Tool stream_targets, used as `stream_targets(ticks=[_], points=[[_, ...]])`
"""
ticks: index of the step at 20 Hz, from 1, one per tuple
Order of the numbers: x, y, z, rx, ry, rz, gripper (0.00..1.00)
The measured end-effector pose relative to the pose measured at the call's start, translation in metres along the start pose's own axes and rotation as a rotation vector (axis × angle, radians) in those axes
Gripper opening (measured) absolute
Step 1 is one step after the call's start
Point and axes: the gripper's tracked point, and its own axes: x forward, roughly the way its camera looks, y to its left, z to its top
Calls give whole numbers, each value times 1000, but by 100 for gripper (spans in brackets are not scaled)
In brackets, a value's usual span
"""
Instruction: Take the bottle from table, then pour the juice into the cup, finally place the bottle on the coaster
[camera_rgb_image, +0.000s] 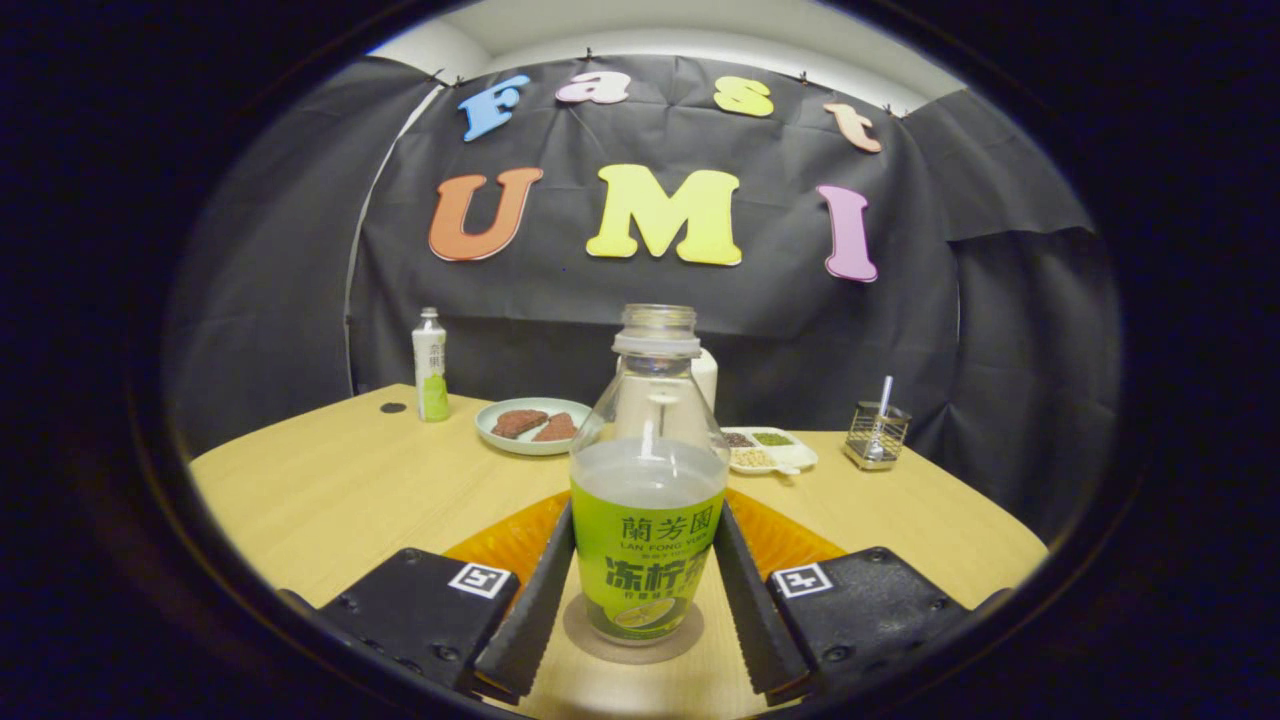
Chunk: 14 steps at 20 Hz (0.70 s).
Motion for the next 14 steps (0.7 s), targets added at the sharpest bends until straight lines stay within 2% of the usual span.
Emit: stream_targets(ticks=[4,9,14], points=[[3,-1,-9,70,-14,-1,88],[-2,-6,-9,33,0,-29,100],[-10,-5,-14,35,20,-34,100]])
